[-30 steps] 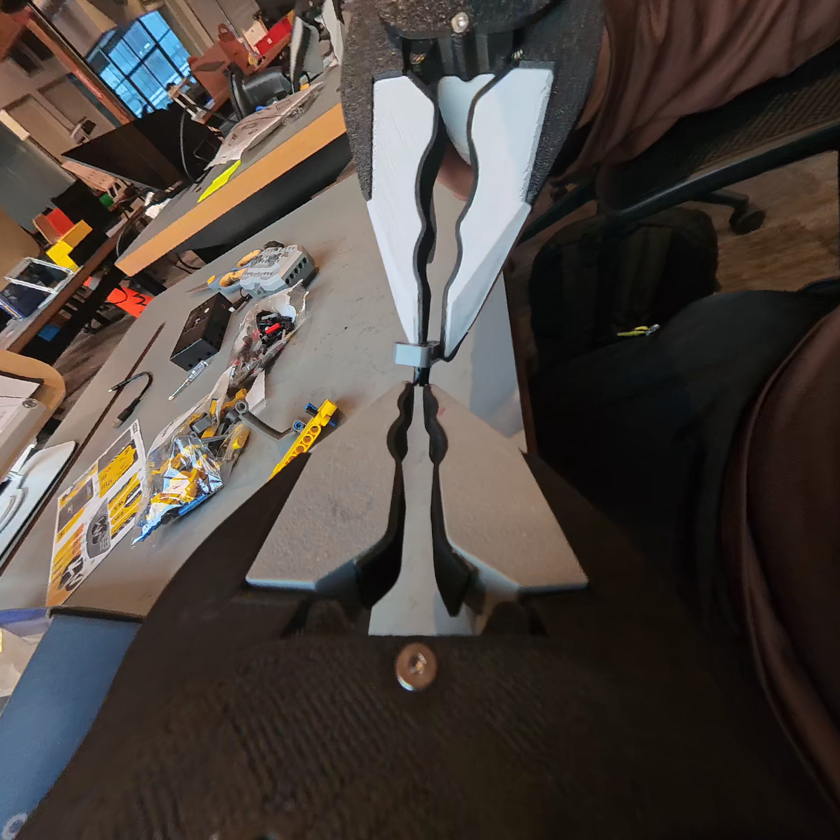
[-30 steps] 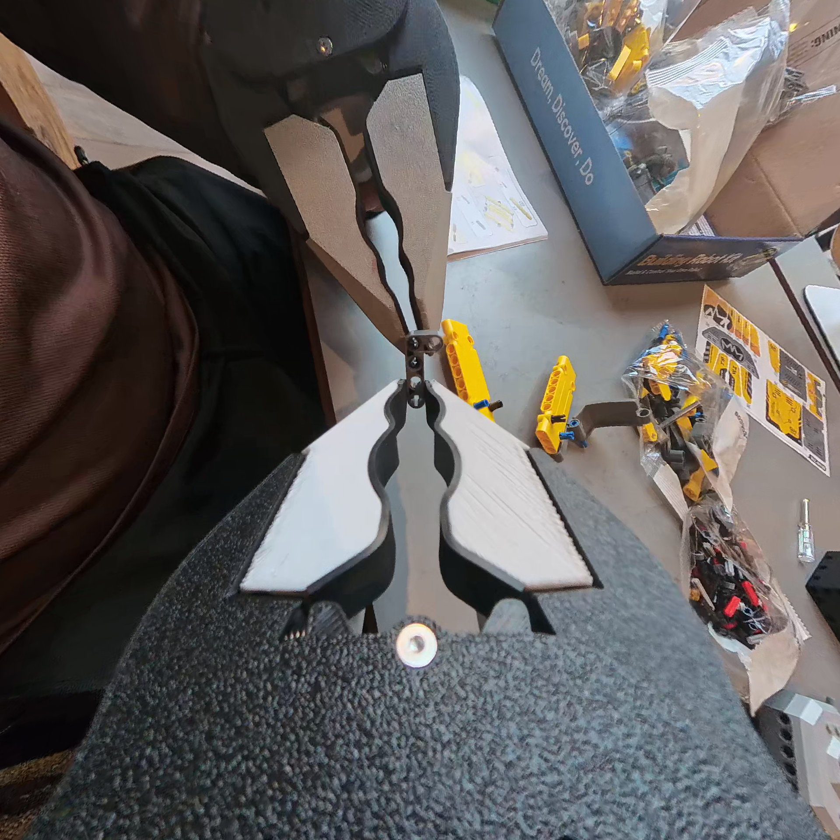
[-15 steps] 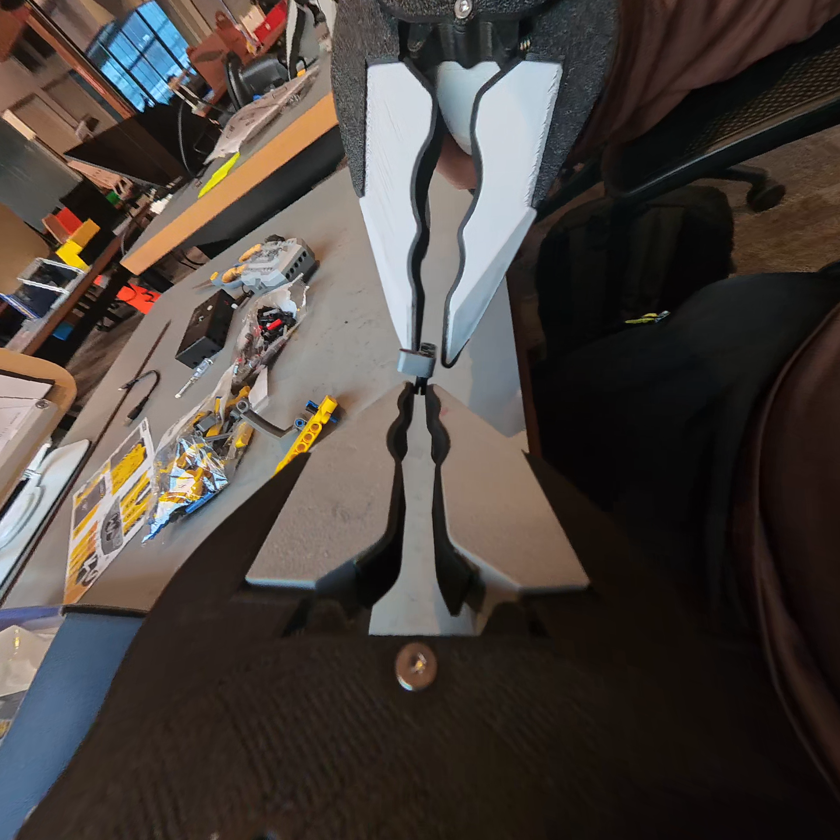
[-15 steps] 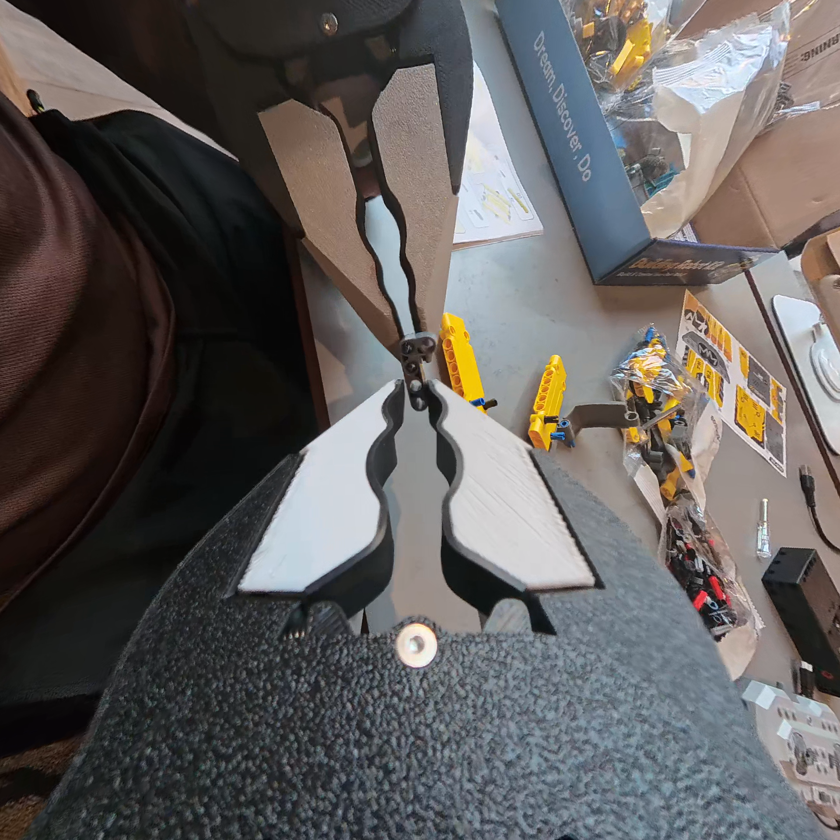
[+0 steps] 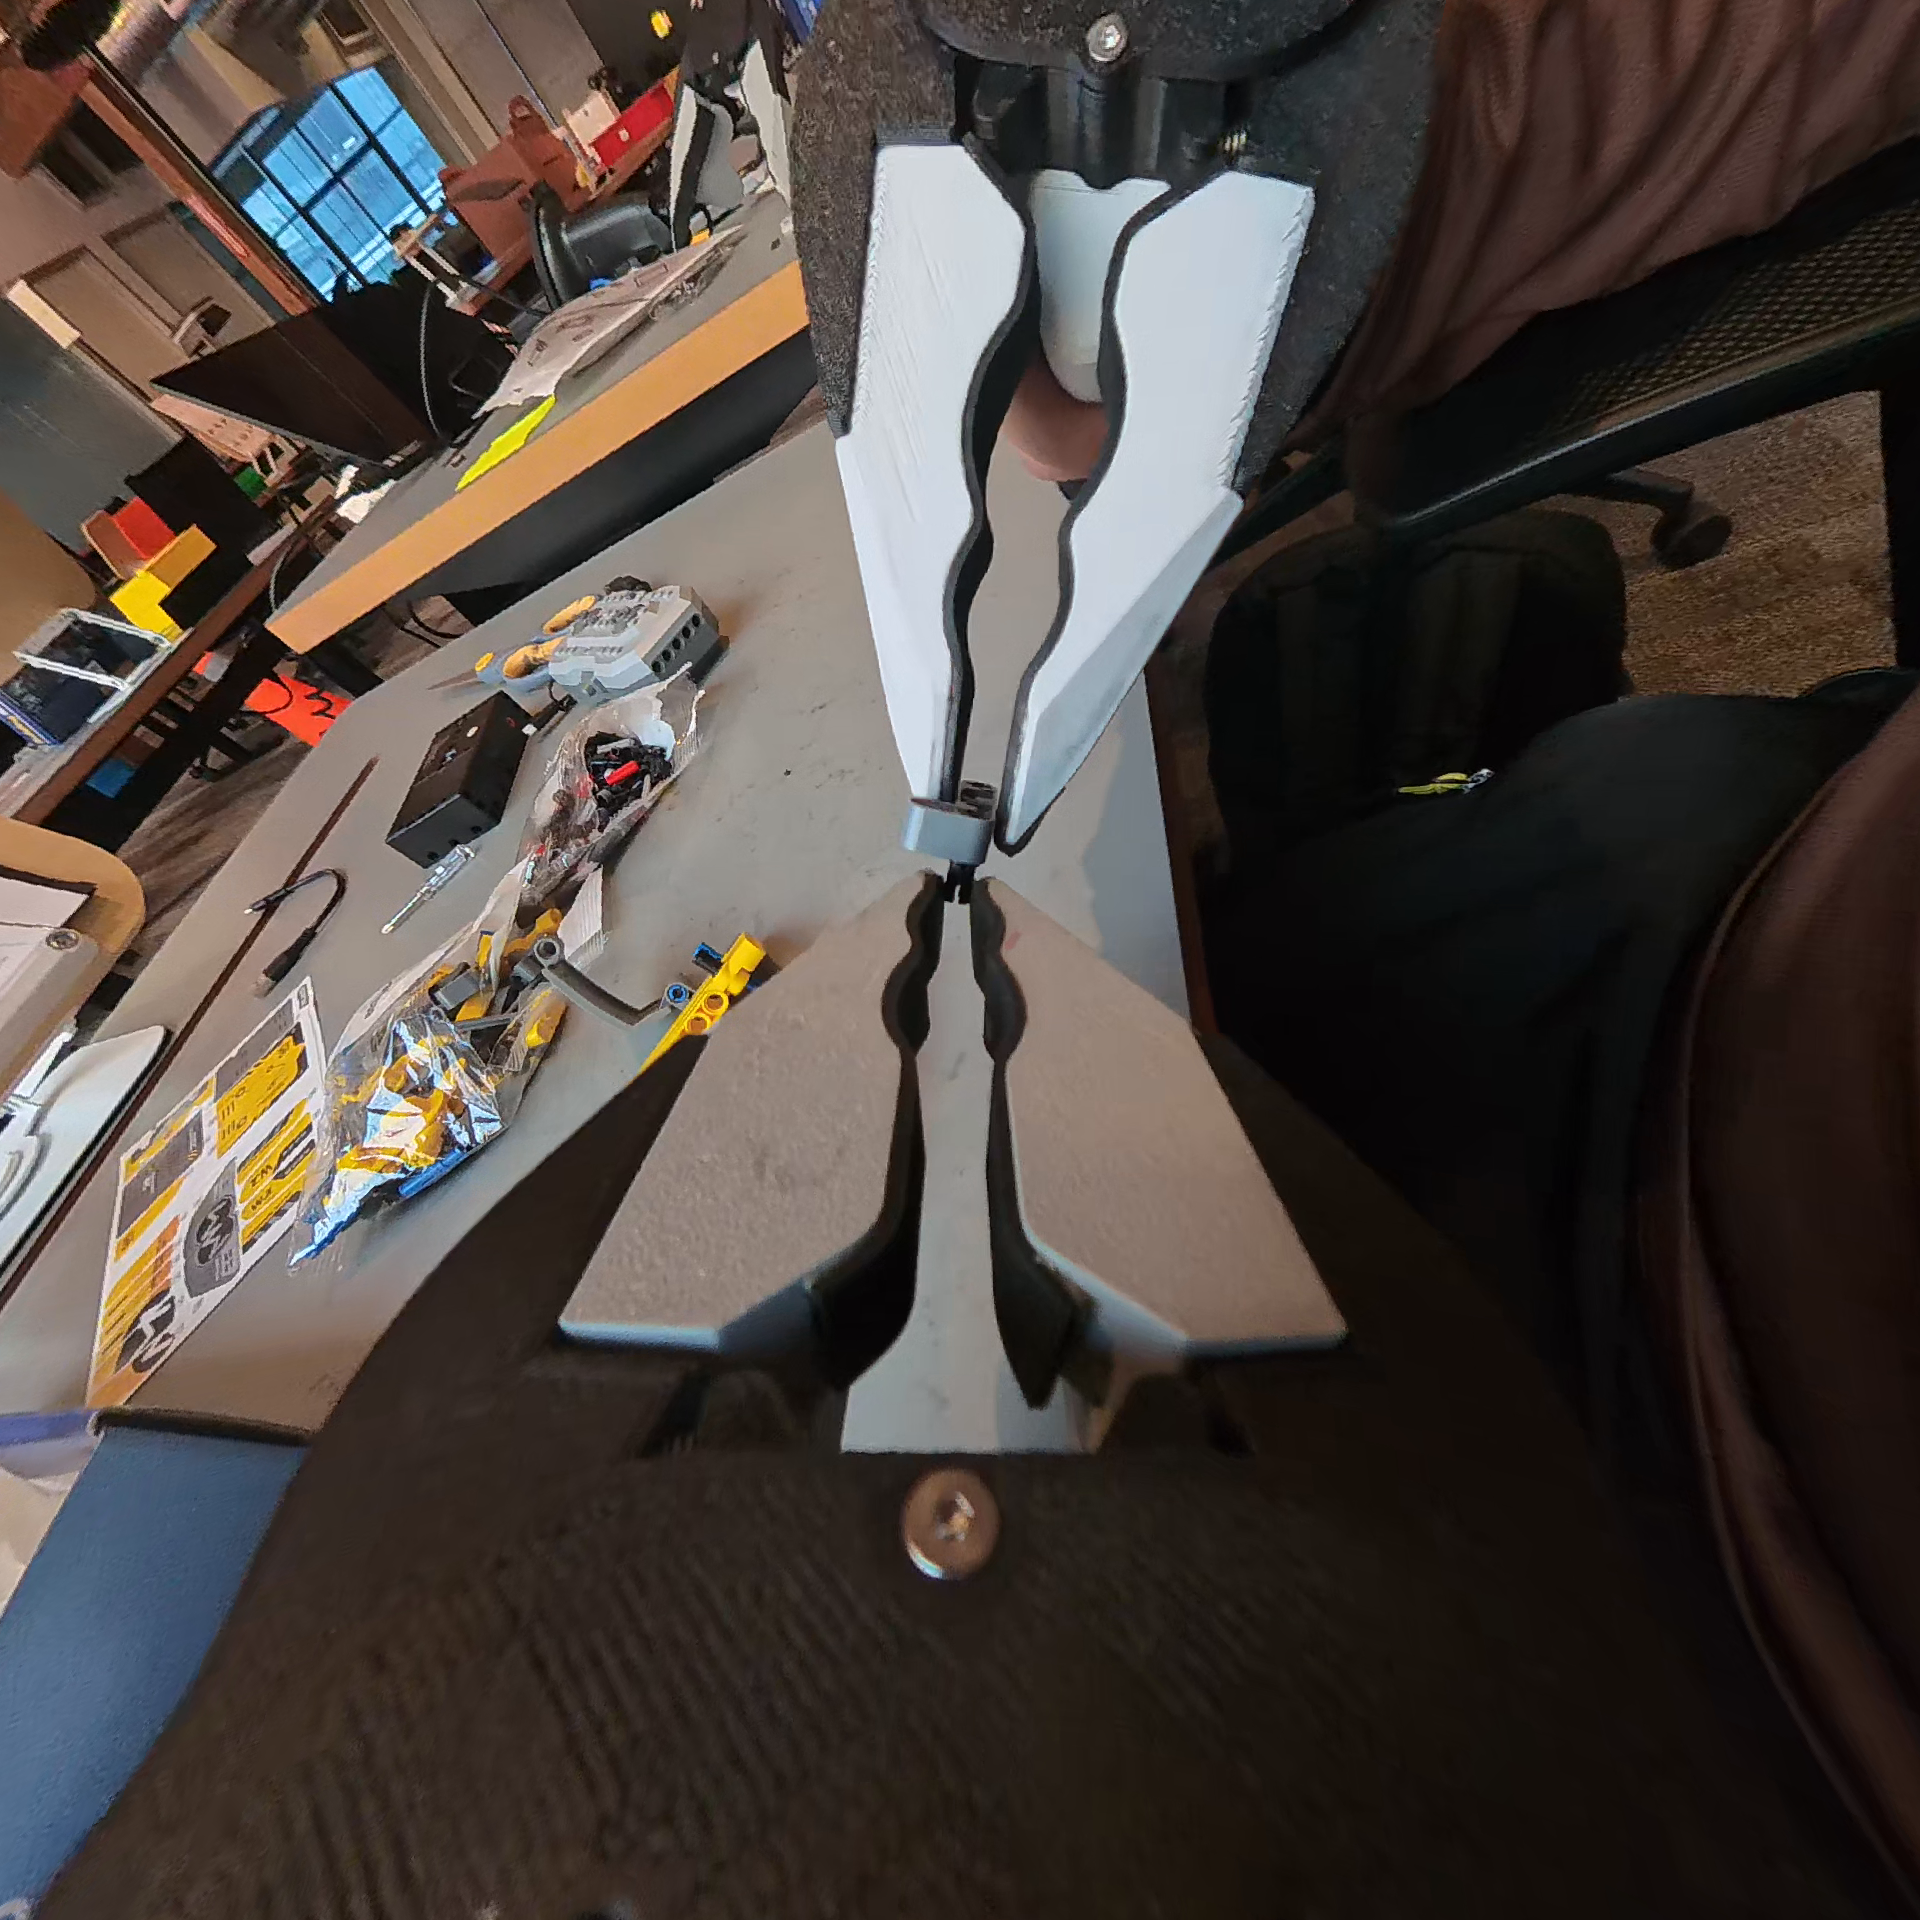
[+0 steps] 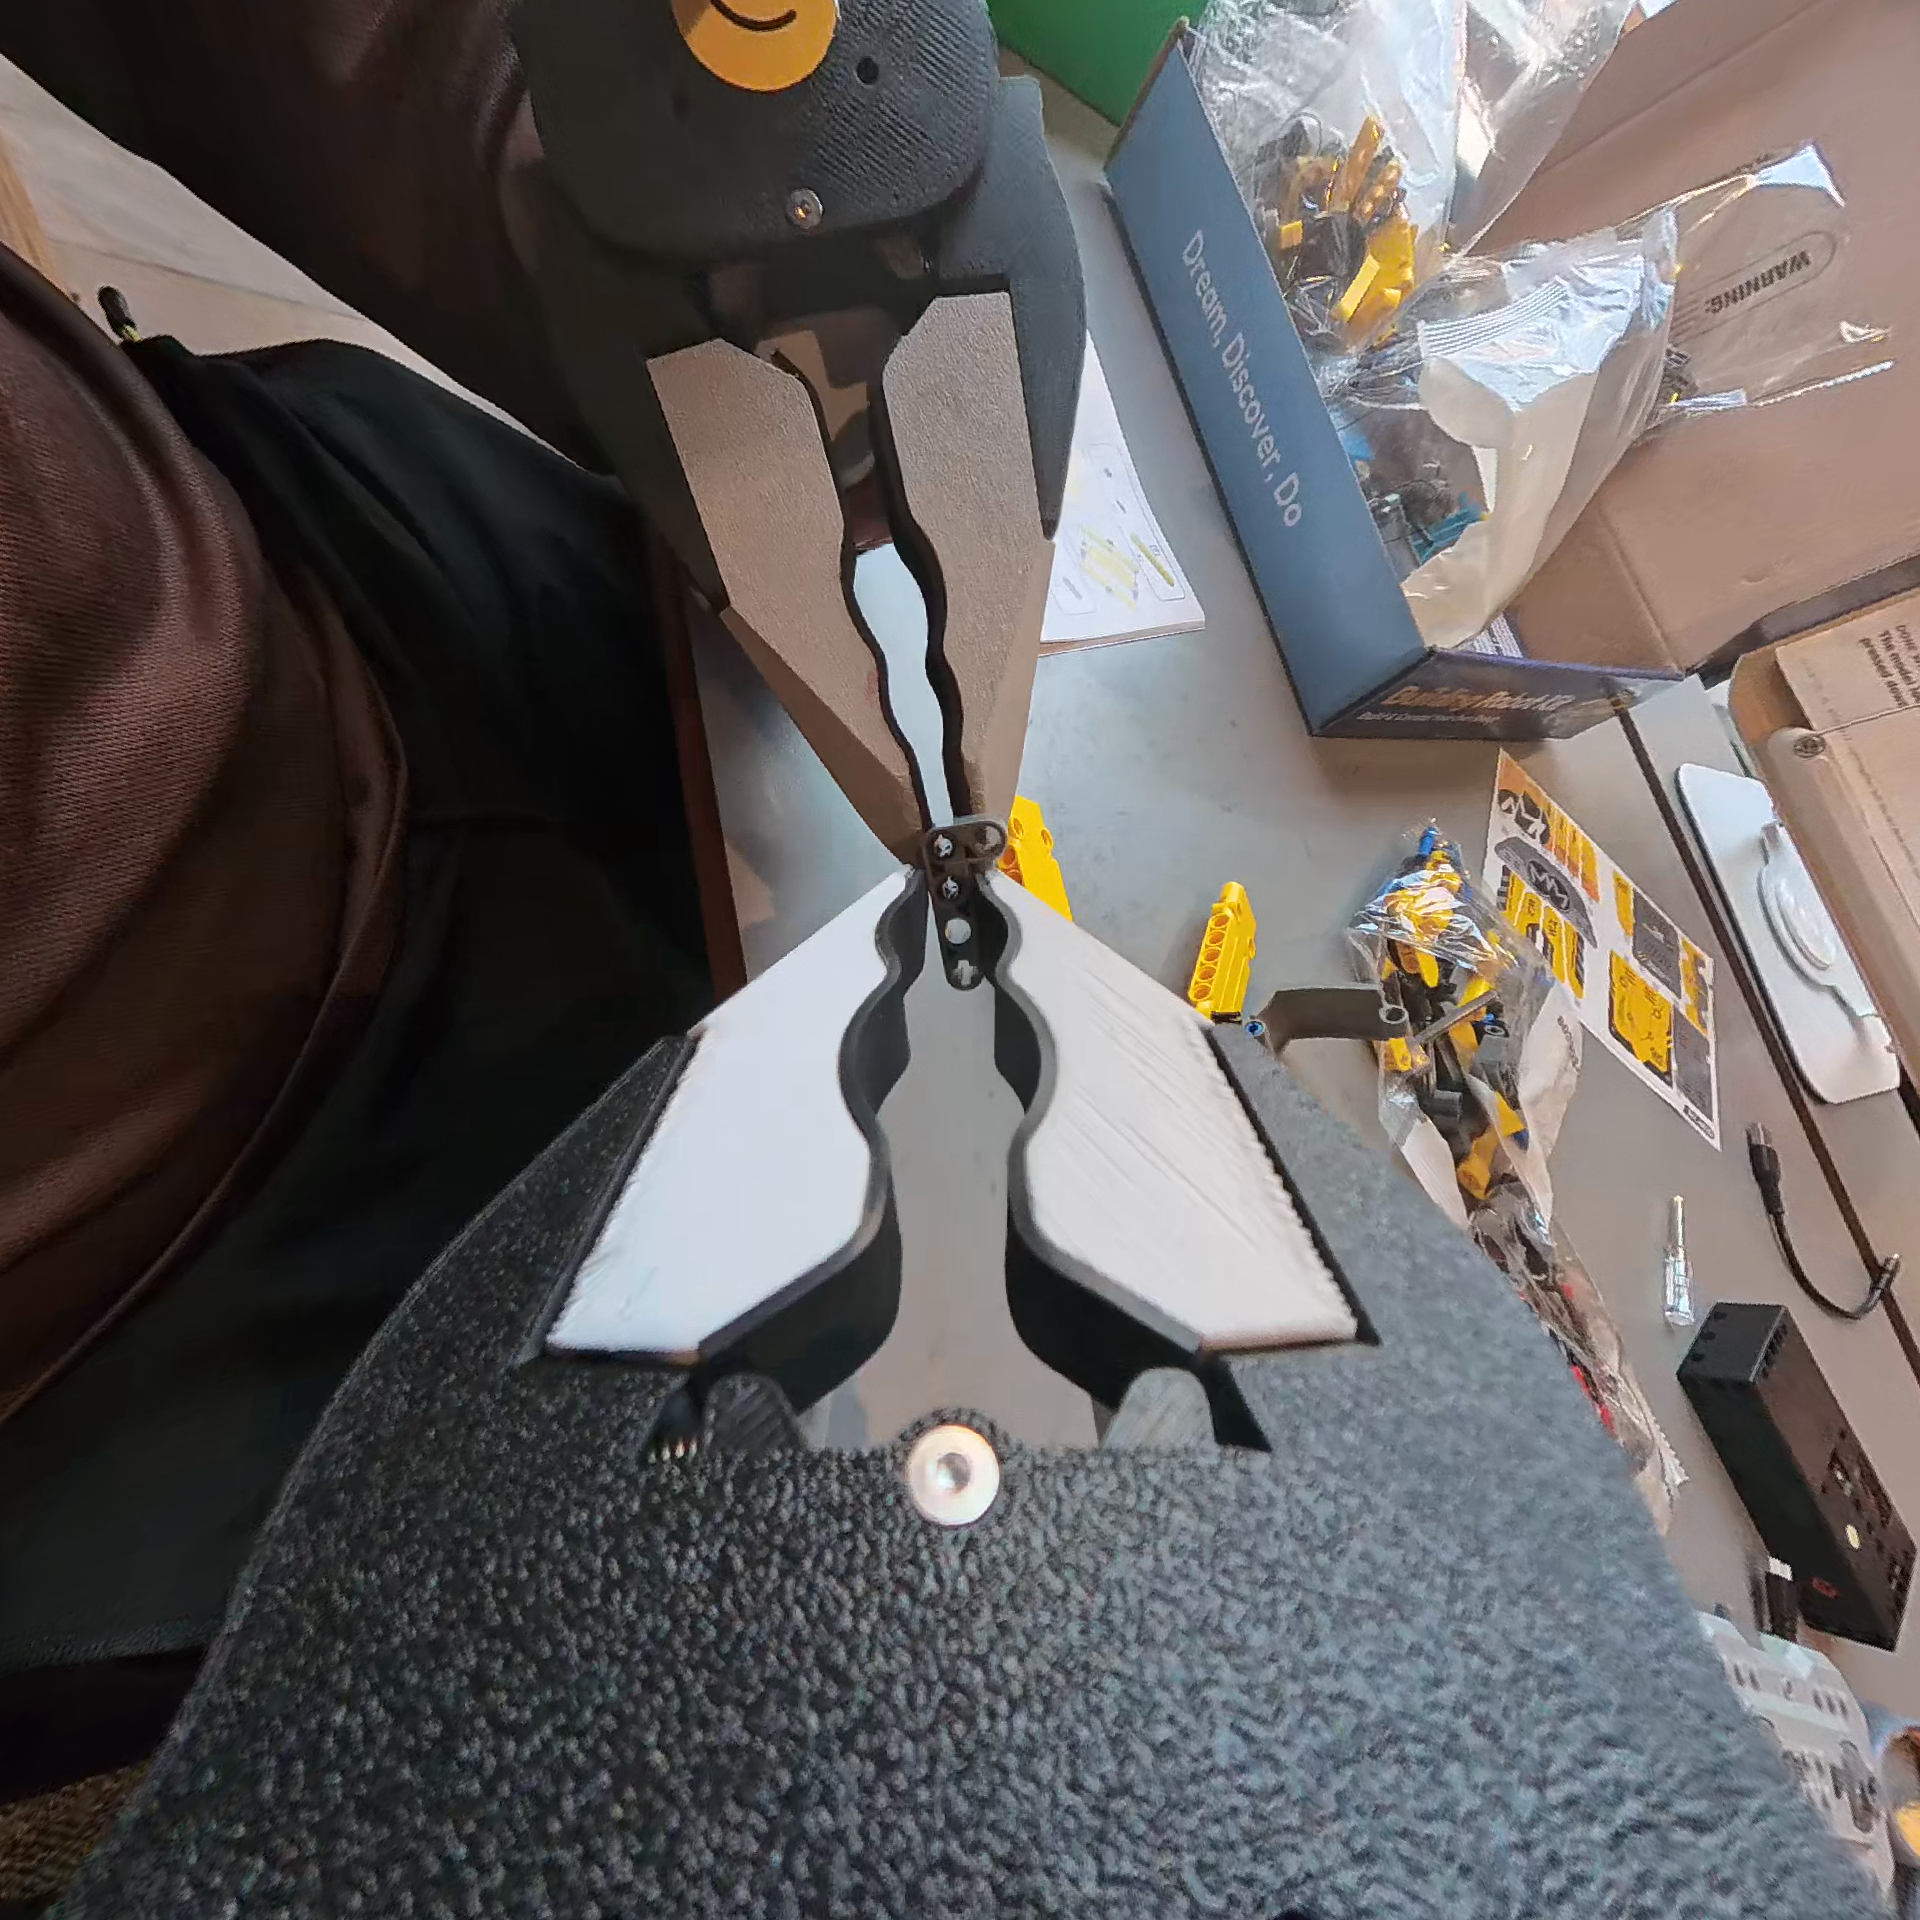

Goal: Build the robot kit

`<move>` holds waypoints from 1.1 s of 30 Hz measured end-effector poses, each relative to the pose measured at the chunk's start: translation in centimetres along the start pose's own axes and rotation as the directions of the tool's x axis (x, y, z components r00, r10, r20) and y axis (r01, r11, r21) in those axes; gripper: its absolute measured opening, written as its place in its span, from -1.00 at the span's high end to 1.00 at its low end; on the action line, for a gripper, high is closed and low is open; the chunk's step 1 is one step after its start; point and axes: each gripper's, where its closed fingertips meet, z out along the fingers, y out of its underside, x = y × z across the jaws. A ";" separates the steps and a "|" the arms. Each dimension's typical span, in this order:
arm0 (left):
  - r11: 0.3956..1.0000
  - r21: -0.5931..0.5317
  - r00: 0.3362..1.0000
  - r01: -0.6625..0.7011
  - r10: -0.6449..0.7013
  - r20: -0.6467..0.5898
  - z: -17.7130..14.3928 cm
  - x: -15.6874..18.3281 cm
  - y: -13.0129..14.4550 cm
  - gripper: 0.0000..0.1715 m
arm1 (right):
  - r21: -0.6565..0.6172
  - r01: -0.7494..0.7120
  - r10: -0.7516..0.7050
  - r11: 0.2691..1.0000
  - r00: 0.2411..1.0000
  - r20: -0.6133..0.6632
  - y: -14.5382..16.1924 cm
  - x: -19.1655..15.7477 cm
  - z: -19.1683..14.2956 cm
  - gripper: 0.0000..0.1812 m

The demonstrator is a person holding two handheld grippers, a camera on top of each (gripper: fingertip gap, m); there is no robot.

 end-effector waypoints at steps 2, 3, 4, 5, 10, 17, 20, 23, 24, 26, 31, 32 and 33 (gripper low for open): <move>1.000 -0.003 1.000 0.015 -0.015 -0.007 0.0 0.0 0.0 0.97 | 0.001 -0.001 0.001 1.000 1.000 -0.004 0.0 0.0 0.0 0.90; 1.000 -0.007 1.000 0.027 -0.027 -0.015 0.0 0.0 0.1 0.97 | 0.001 0.001 -0.001 1.000 1.000 -0.006 0.0 0.0 0.1 0.91; 0.999 -0.016 0.999 0.042 -0.043 -0.022 -0.1 0.0 0.2 0.95 | -0.004 0.003 -0.003 1.000 1.000 -0.009 0.0 0.0 0.2 0.91; 0.998 -0.027 0.998 0.054 -0.055 -0.024 -0.2 -0.2 0.5 0.89 | -0.013 0.006 -0.006 1.000 1.000 -0.018 0.2 0.2 0.2 0.91; 0.983 -0.130 0.992 0.128 -0.127 0.017 -0.7 -2.2 3.0 0.70 | -0.110 0.009 -0.019 0.994 0.996 -0.092 2.2 1.3 0.8 0.91; 0.938 -0.347 1.000 0.016 -0.011 0.018 -0.3 -2.6 6.6 0.70 | -0.195 0.049 -0.073 0.980 0.990 -0.121 3.9 1.5 2.2 0.91; 0.921 -0.384 0.997 -0.059 0.071 0.017 0.0 -3.0 7.1 0.71 | -0.211 0.109 -0.144 0.971 0.977 -0.159 3.7 1.8 2.6 0.91; 0.912 -0.398 0.994 -0.104 0.110 -0.007 0.4 -3.0 7.3 0.70 | -0.240 0.146 -0.190 0.960 0.966 -0.172 3.9 1.7 2.9 0.91; 0.912 -0.395 0.994 -0.109 0.111 -0.019 0.6 -2.8 7.3 0.70 | -0.246 0.154 -0.200 0.957 0.963 -0.178 4.0 1.7 3.0 0.91; 0.911 -0.391 0.992 -0.129 0.123 -0.042 0.8 -2.7 7.3 0.74 | -0.254 0.171 -0.222 0.952 0.957 -0.189 4.0 1.9 3.0 0.91; 0.905 -0.404 0.990 -0.135 0.104 -0.097 1.4 -2.9 7.5 0.86 | -0.235 0.135 -0.180 0.963 0.966 -0.184 4.1 2.0 2.9 0.91; 0.906 -0.405 0.991 -0.125 0.091 -0.103 1.5 -3.0 7.6 0.86 | -0.233 0.128 -0.174 0.964 0.967 -0.189 4.2 2.2 2.9 0.91; 0.905 -0.408 0.991 -0.118 0.081 -0.106 1.6 -3.0 7.6 0.86 | -0.233 0.125 -0.172 0.964 0.966 -0.193 4.3 2.3 2.9 0.91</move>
